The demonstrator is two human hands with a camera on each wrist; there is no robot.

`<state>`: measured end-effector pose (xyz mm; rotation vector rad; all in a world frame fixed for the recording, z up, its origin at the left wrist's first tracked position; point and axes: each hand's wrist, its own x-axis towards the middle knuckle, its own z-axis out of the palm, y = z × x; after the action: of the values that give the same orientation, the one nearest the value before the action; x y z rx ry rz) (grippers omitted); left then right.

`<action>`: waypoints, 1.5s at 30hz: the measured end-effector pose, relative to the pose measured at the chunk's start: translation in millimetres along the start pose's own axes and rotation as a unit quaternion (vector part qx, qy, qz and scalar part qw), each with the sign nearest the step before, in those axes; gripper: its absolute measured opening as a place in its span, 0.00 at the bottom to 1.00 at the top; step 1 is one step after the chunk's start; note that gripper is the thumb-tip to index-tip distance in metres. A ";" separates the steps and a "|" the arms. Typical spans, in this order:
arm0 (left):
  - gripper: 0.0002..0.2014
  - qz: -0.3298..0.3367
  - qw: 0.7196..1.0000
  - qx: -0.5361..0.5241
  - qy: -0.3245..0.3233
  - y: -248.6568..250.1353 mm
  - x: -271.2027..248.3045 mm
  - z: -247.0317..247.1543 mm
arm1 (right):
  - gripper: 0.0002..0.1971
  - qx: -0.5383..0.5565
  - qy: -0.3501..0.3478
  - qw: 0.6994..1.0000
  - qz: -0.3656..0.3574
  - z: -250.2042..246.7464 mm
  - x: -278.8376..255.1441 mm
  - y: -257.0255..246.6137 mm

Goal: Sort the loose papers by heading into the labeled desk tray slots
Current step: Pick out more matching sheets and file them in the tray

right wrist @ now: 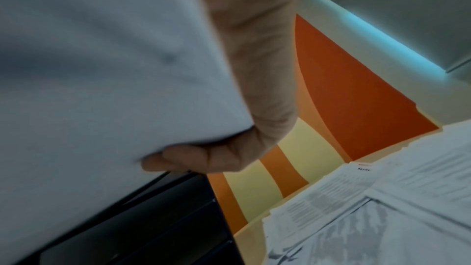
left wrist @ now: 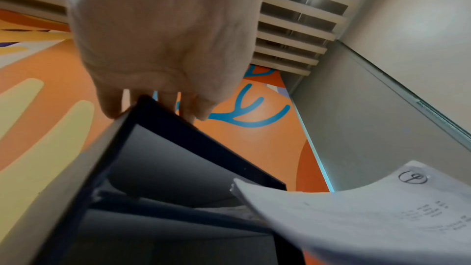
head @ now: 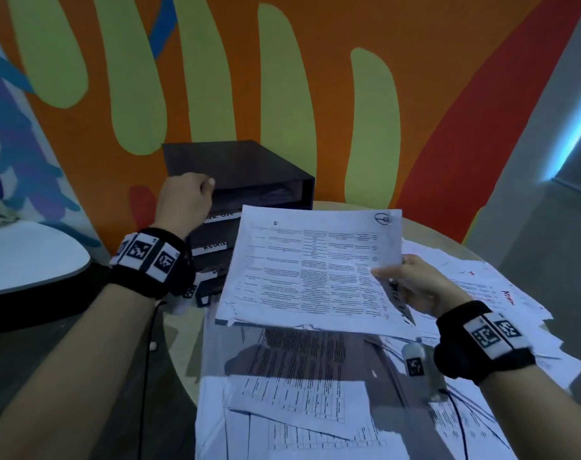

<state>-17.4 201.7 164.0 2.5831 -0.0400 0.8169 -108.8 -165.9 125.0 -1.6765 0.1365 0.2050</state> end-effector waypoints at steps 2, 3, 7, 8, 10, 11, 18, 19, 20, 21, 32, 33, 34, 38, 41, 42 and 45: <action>0.17 0.002 0.999 -0.048 -0.026 -4.4 -2.6 -3.5 | 0.05 0.025 -0.004 1.000 0.017 10.2 5.4 -4.7; 0.17 0.000 0.998 -0.058 -0.034 -3.9 -3.3 -6.7 | 0.05 0.036 -0.006 0.999 0.019 14.7 8.7 -6.6; 0.19 -0.020 0.996 -0.069 -0.056 -1.6 0.0 -16.9 | 0.16 0.091 0.025 0.994 0.057 30.3 25.6 -13.9; 0.20 -0.024 0.995 -0.073 -0.061 -2.7 0.9 -18.1 | 0.16 0.097 0.038 0.992 0.074 33.9 31.1 -15.9; 0.18 -0.032 0.994 -0.085 -0.068 -6.0 1.1 -19.2 | 0.16 0.093 0.072 0.988 0.104 41.5 44.2 -17.9; 0.18 -0.035 0.992 -0.095 -0.070 -6.8 0.4 -19.0 | 0.14 0.096 0.087 0.985 0.113 45.0 49.6 -17.5; 0.16 -0.021 0.990 -0.134 -0.048 -13.3 -1.5 -9.9 | 0.12 0.198 0.093 0.973 0.067 101.2 68.0 -25.9; 0.16 -0.021 0.989 -0.139 -0.044 -13.5 -1.7 -8.6 | 0.13 0.213 0.089 0.971 0.057 108.4 70.3 -29.9; 0.15 -0.022 0.989 -0.142 -0.039 -13.1 -1.9 -7.7 | 0.14 0.223 0.089 0.969 0.050 115.7 73.5 -34.6; 0.15 -0.023 0.989 -0.140 -0.033 -11.6 -2.7 -7.4 | 0.14 0.228 0.092 0.968 0.046 123.6 77.6 -39.6; 0.20 0.002 0.992 -0.124 0.002 -11.7 -8.2 -3.0 | 0.09 0.113 0.030 0.991 0.060 183.5 99.6 -66.9; 0.20 0.005 0.992 -0.124 0.003 -12.7 -8.3 -2.3 | 0.10 0.141 0.029 0.988 0.051 185.3 105.4 -69.7; 0.20 0.007 0.992 -0.124 0.006 -13.1 -8.3 -1.5 | 0.11 0.177 0.029 0.983 0.047 187.3 110.8 -72.7; 0.20 0.003 0.992 -0.128 0.022 -15.4 -6.9 2.2 | 0.07 0.224 0.025 0.973 0.047 201.3 125.9 -85.4; 0.20 0.003 0.991 -0.126 0.038 -15.6 -6.0 3.3 | 0.17 0.220 0.016 0.973 0.063 216.8 132.3 -89.0; 0.20 0.004 0.991 -0.126 0.040 -15.4 -6.1 3.6 | 0.20 0.226 0.022 0.972 0.066 221.0 133.7 -89.7; 0.20 0.008 0.991 -0.123 0.045 -15.8 -5.9 4.6 | 0.21 0.247 0.052 0.967 0.037 227.0 140.3 -93.1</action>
<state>-17.4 213.6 151.1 2.3148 -0.1268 0.8756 35.3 74.6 161.1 -1.1846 0.3043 0.1263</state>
